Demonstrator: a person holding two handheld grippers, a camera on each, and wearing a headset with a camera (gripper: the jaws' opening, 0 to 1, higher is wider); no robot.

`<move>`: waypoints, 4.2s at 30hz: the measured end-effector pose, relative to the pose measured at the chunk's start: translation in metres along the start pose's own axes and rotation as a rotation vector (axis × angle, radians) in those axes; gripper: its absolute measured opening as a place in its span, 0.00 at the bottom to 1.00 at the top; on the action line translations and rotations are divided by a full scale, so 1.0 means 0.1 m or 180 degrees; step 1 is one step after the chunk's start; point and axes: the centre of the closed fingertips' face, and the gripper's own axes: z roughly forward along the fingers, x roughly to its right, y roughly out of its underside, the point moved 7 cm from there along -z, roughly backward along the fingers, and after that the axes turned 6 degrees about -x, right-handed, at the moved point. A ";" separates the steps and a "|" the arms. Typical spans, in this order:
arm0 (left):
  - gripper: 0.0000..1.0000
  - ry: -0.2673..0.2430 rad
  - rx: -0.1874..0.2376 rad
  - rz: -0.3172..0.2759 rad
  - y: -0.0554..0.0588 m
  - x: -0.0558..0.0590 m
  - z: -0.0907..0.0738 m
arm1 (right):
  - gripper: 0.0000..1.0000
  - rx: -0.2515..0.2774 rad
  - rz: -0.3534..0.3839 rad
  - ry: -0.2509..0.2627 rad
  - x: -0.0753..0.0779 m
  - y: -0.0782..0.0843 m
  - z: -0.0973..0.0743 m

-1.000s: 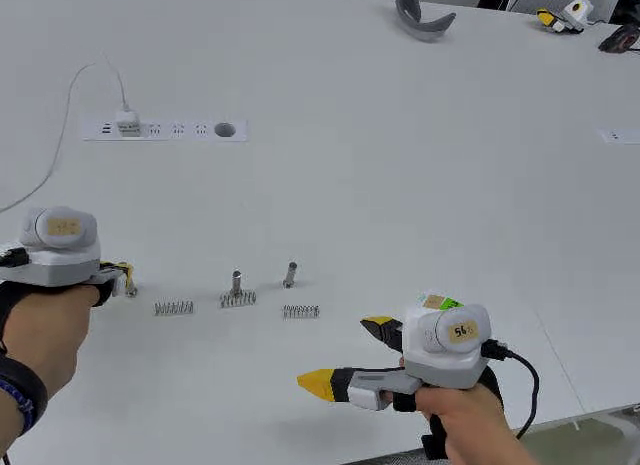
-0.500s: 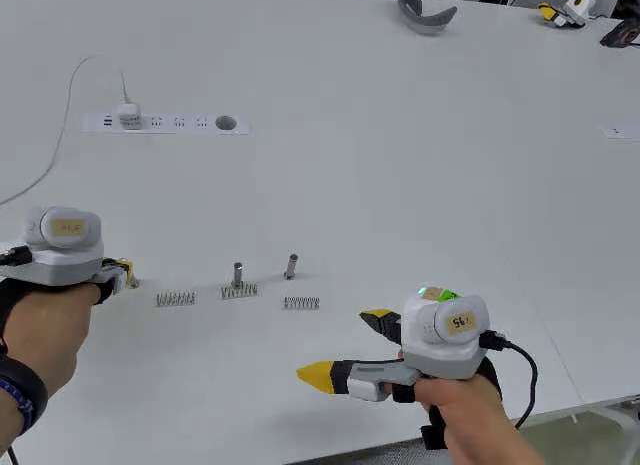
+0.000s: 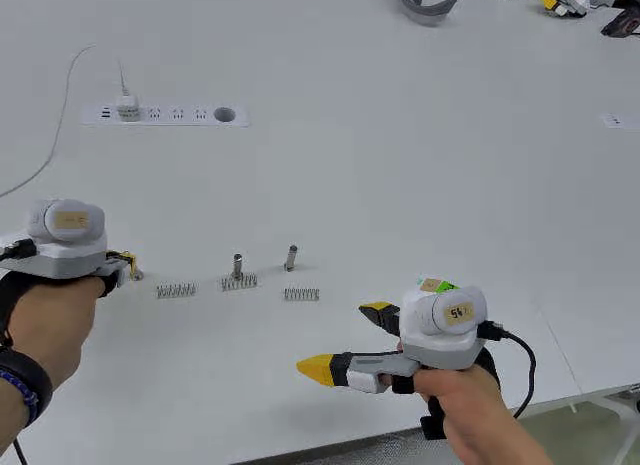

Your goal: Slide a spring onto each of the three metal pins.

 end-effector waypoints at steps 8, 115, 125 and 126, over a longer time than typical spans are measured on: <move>0.07 0.0026 0.0015 0.0047 -0.02 0.08 0.00 | 0.81 -0.0009 0.0004 0.0000 0.00 0.01 -0.01; 0.26 0.0347 -0.0285 0.0175 0.38 0.18 -0.17 | 0.81 -0.0026 0.0000 -0.0059 -0.03 0.04 0.03; 0.31 0.0379 -0.0286 0.0192 0.49 0.04 -0.35 | 0.81 -0.0074 -0.0018 -0.0113 -0.08 0.04 0.09; 0.32 0.0381 -0.0279 0.0190 0.50 0.04 -0.36 | 0.81 -0.0080 -0.0018 -0.0119 -0.08 0.05 0.09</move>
